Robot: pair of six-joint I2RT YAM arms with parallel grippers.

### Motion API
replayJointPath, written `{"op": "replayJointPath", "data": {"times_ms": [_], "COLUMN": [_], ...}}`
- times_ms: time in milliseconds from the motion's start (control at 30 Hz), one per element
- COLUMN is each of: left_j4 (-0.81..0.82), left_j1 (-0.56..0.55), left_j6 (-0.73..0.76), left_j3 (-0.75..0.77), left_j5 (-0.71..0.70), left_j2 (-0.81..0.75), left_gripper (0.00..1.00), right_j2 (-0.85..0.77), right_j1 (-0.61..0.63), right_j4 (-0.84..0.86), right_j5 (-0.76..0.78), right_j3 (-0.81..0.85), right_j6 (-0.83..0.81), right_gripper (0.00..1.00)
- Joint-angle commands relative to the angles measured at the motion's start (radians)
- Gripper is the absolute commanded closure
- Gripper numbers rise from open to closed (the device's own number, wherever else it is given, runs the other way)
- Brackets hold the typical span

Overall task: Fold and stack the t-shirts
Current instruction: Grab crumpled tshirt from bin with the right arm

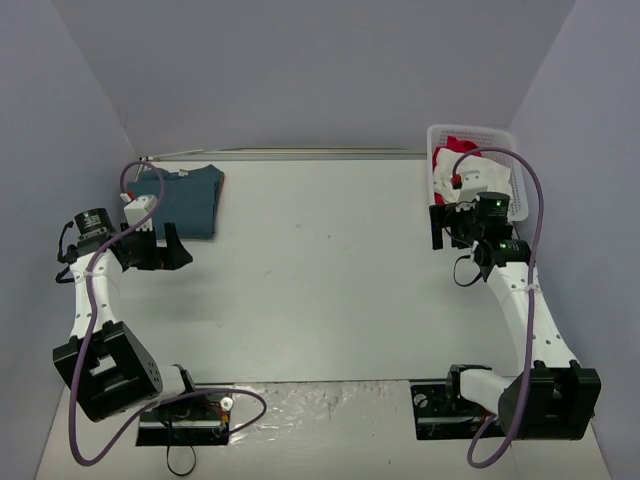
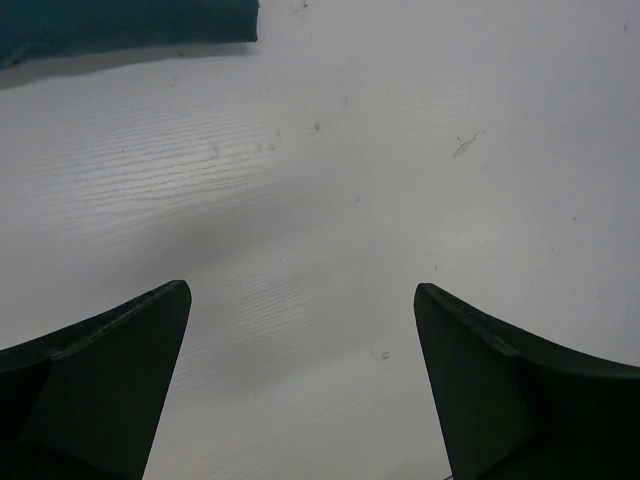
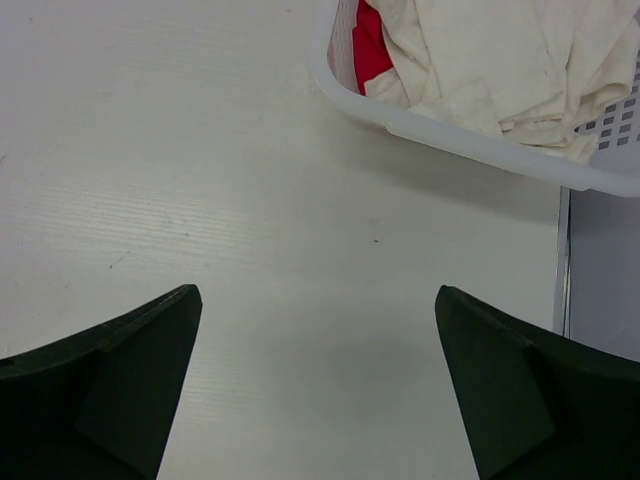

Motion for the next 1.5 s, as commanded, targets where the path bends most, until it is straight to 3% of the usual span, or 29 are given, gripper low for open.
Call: {"op": "replayJointPath", "data": {"times_ms": [0, 133, 267, 467, 700, 767, 1067, 1167, 1200, 1467], "left_j4": [-0.017, -0.02, -0.017, -0.017, -0.019, -0.019, -0.023, -0.017, -0.016, -0.019], "left_j1": [0.0, 0.0, 0.0, 0.0, 0.0, -0.001, 0.0, 0.0, 0.0, 0.003], "left_j6": [0.015, 0.018, 0.021, 0.029, 0.043, 0.047, 0.047, 0.049, 0.049, 0.053], "left_j3": [0.032, 0.034, 0.031, 0.025, 0.021, 0.018, 0.018, 0.012, 0.012, 0.011], "left_j5": [0.032, 0.038, 0.035, 0.046, 0.057, 0.058, 0.067, 0.069, 0.067, 0.063], "left_j2": [-0.045, -0.062, -0.078, -0.076, -0.078, -0.078, -0.075, -0.075, -0.072, -0.061], "left_gripper": [0.06, 0.06, 0.06, 0.06, 0.06, 0.06, 0.06, 0.06, 0.06, 0.06], "right_j2": [0.016, 0.005, 0.033, 0.099, 0.243, 0.281, 0.643, 0.781, 0.889, 1.189], "right_j1": [0.01, 0.01, 0.01, 0.064, 0.061, 0.035, 0.021, -0.005, -0.012, -0.055], "right_j4": [-0.012, -0.026, -0.028, 0.006, 0.041, 0.061, 0.055, 0.023, -0.006, -0.147], "right_j5": [0.016, -0.162, -0.182, 0.109, 0.345, 0.35, 0.396, 0.407, 0.41, 0.306], "right_j3": [0.05, 0.008, -0.001, 0.079, 0.244, 0.318, 0.649, 0.792, 0.909, 1.16], "right_j6": [0.006, -0.077, -0.074, -0.077, -0.189, -0.19, -0.151, -0.14, -0.129, -0.049], "right_gripper": [0.0, 0.0, 0.0, 0.0, 0.0, 0.0, 0.02, 0.03, 0.03, 0.06]}}
